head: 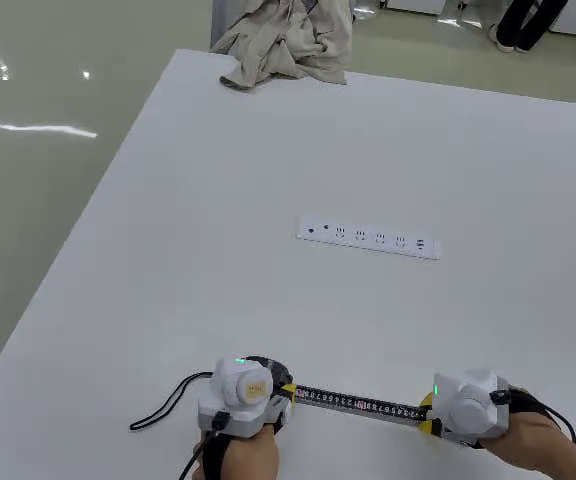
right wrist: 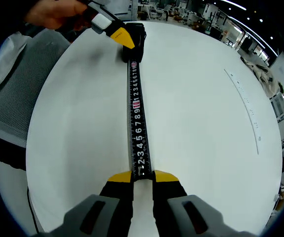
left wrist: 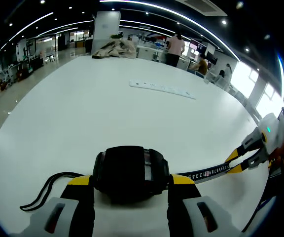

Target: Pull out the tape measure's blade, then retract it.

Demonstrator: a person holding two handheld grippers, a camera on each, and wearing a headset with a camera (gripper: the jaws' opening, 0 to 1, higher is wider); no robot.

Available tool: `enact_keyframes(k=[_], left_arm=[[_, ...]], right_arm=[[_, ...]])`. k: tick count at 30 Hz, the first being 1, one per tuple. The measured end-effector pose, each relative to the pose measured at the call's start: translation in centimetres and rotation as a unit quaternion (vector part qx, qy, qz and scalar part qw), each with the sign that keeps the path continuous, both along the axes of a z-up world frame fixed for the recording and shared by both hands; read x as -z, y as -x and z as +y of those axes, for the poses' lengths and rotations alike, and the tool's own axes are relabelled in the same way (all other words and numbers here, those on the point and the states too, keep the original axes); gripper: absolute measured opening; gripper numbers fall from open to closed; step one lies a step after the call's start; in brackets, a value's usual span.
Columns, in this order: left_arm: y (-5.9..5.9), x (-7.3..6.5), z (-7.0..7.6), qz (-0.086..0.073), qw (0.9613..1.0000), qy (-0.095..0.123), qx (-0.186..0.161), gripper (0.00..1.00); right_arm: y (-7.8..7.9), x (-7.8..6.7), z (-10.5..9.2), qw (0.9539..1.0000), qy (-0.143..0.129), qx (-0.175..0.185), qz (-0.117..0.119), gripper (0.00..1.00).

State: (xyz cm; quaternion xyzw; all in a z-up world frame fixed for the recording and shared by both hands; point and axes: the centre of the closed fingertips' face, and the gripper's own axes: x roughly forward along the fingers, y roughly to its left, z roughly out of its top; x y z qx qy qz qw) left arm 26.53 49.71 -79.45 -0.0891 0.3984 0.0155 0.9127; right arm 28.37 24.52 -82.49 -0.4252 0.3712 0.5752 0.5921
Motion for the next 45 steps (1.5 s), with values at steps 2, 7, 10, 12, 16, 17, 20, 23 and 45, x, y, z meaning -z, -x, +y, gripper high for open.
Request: enact_keyframes(k=[2, 7, 10, 12, 16, 17, 20, 23, 45], left_arm=[[0.0, 0.0, 0.0, 0.0, 1.0, 0.0, -0.001, 0.56], [0.0, 0.0, 0.0, 0.0, 1.0, 0.0, 0.0, 0.56], [0.0, -0.1, 0.0, 0.001, 1.0, 0.0, 0.001, 0.57], [0.0, 0.0, 0.0, 0.002, 1.0, 0.001, 0.0, 0.57], [0.1, 0.0, 0.0, 0.003, 1.0, 0.001, 0.002, 0.57], [0.1, 0.0, 0.0, 0.003, 1.0, 0.001, 0.002, 0.57], [0.1, -0.1, 0.0, 0.003, 1.0, 0.001, 0.003, 0.57], [0.1, 0.0, 0.0, 0.003, 1.0, 0.001, 0.003, 0.57], [0.1, 0.0, 0.0, 0.002, 1.0, 0.0, 0.003, 0.57]], right_arm=[[-0.1, 0.0, 0.1, 1.0, -0.002, -0.002, -0.003, 0.14], [-0.1, 0.0, 0.7, 0.9998, -0.007, -0.01, -0.013, 0.14], [0.0, 0.0, 1.3, 0.9997, -0.01, -0.016, -0.016, 0.14], [0.0, -0.1, 1.7, 0.9996, -0.011, -0.02, -0.017, 0.14], [-0.1, -0.1, 2.0, 0.9995, -0.012, -0.025, -0.018, 0.14], [0.0, -0.1, 2.1, 0.9994, -0.013, -0.026, -0.019, 0.14], [0.0, -0.1, 2.3, 0.9993, -0.014, -0.028, -0.019, 0.14], [0.0, -0.1, 2.5, 0.9992, -0.016, -0.03, -0.02, 0.14], [0.3, -0.1, 5.5, 0.9986, -0.033, -0.039, -0.017, 0.14]])
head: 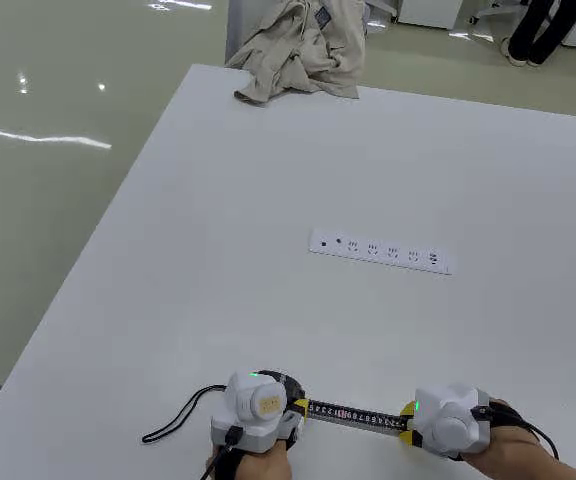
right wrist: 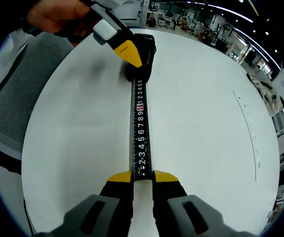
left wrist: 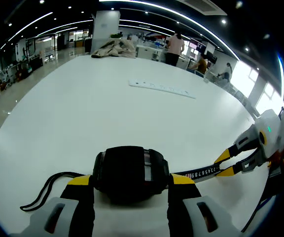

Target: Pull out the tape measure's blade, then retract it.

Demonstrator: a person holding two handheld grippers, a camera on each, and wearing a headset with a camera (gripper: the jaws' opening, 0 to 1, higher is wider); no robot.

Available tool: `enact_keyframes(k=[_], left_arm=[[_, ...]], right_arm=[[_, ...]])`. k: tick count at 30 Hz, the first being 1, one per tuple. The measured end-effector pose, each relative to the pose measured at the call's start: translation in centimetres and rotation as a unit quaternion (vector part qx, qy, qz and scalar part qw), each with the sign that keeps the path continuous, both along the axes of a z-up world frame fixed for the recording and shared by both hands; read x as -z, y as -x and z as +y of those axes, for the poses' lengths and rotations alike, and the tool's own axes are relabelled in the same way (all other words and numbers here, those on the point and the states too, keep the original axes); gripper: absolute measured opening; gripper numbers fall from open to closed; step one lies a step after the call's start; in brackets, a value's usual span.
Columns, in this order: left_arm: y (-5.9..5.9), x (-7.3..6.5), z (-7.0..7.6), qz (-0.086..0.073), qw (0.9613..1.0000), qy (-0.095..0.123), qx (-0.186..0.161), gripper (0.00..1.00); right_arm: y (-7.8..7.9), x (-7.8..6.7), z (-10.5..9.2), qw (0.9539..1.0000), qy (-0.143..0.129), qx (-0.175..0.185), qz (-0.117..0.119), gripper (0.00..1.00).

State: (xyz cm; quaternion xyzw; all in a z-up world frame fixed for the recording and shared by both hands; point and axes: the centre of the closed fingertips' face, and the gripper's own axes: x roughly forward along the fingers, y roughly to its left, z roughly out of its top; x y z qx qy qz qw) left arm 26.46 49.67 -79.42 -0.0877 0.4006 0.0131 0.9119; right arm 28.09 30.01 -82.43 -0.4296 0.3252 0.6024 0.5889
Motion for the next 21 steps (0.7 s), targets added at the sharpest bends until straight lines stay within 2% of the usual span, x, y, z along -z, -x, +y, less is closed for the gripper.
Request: enact_keyframes(k=[21], left_arm=[[-0.1, 0.1, 0.0, 0.002, 1.0, -0.001, 0.0, 0.57]], right_arm=[[0.3, 0.1, 3.0, 0.9998, -0.013, -0.012, 0.004, 0.14]])
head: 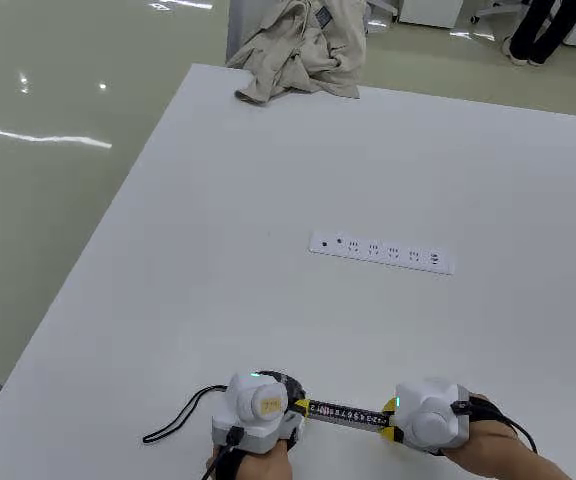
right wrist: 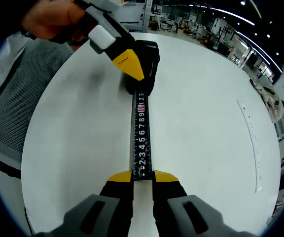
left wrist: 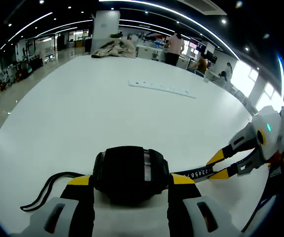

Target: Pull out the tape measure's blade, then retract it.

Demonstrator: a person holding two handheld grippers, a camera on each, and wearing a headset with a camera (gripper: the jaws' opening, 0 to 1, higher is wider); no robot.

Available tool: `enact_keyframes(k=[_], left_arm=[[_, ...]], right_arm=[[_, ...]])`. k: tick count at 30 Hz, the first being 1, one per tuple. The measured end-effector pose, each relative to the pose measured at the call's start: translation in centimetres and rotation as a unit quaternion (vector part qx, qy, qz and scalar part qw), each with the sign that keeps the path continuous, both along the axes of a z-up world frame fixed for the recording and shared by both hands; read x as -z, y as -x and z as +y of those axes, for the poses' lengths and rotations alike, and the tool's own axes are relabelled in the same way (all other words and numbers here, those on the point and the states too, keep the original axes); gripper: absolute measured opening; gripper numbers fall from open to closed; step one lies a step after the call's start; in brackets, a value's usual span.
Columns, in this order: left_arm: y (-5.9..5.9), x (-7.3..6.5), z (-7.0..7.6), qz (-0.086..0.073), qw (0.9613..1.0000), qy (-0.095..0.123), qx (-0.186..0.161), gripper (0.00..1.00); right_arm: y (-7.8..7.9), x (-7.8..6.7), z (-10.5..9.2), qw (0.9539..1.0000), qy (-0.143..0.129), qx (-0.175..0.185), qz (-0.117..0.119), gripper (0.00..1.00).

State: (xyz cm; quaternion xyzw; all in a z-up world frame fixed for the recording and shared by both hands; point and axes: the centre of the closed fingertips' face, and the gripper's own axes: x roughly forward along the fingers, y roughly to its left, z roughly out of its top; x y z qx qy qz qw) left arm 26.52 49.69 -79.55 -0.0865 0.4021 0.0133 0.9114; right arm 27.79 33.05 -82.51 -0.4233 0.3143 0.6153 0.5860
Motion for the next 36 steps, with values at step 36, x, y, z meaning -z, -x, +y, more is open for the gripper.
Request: enact_keyframes(k=[36], left_arm=[[0.1, -0.1, 0.0, 0.001, 1.0, 0.0, 0.001, 0.57]], right_arm=[[0.6, -0.2, 4.5, 0.9997, -0.019, -0.017, 0.006, 0.14]])
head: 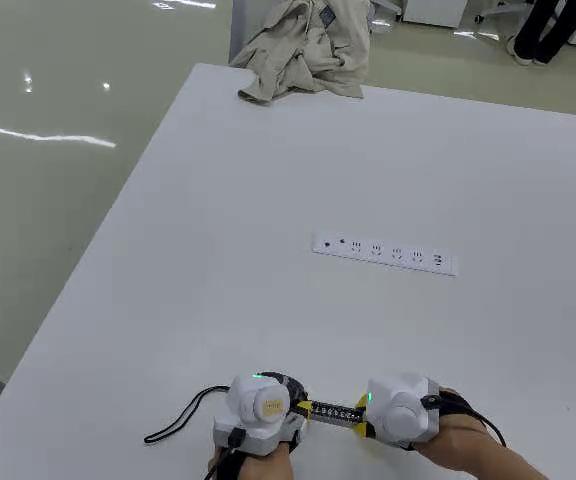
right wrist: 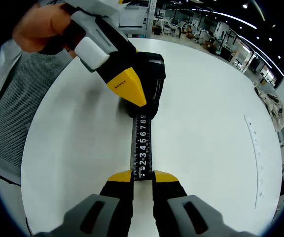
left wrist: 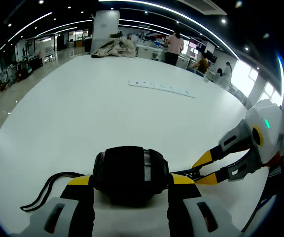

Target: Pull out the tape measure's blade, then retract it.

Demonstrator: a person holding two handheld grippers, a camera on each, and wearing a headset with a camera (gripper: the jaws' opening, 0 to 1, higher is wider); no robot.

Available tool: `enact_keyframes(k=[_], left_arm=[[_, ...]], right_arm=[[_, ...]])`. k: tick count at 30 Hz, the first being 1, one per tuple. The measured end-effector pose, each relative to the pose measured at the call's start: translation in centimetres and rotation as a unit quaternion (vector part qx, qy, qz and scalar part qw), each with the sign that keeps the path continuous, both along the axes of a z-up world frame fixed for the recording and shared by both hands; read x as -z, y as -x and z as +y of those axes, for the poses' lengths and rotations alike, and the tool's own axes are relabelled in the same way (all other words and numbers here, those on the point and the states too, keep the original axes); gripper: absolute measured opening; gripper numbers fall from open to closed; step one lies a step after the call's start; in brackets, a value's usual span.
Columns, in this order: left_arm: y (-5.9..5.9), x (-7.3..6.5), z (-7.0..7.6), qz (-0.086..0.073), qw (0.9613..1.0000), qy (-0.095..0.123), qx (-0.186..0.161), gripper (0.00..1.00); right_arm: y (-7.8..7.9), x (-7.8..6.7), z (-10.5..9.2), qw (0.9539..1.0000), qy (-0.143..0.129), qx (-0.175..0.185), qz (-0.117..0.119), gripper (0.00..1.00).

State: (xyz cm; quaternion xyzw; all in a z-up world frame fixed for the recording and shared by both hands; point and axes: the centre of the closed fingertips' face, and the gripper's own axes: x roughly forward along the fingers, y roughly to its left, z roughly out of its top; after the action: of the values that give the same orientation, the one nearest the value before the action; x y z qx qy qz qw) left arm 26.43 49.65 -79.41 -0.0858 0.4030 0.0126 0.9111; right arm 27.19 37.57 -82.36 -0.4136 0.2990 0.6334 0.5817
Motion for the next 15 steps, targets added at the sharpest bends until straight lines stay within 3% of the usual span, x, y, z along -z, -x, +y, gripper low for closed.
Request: enact_keyframes(k=[15], left_arm=[[0.0, 0.1, 0.0, 0.0, 1.0, 0.001, 0.0, 0.57]], right_arm=[[0.2, 0.1, 1.7, 1.0, -0.004, -0.007, 0.001, 0.14]])
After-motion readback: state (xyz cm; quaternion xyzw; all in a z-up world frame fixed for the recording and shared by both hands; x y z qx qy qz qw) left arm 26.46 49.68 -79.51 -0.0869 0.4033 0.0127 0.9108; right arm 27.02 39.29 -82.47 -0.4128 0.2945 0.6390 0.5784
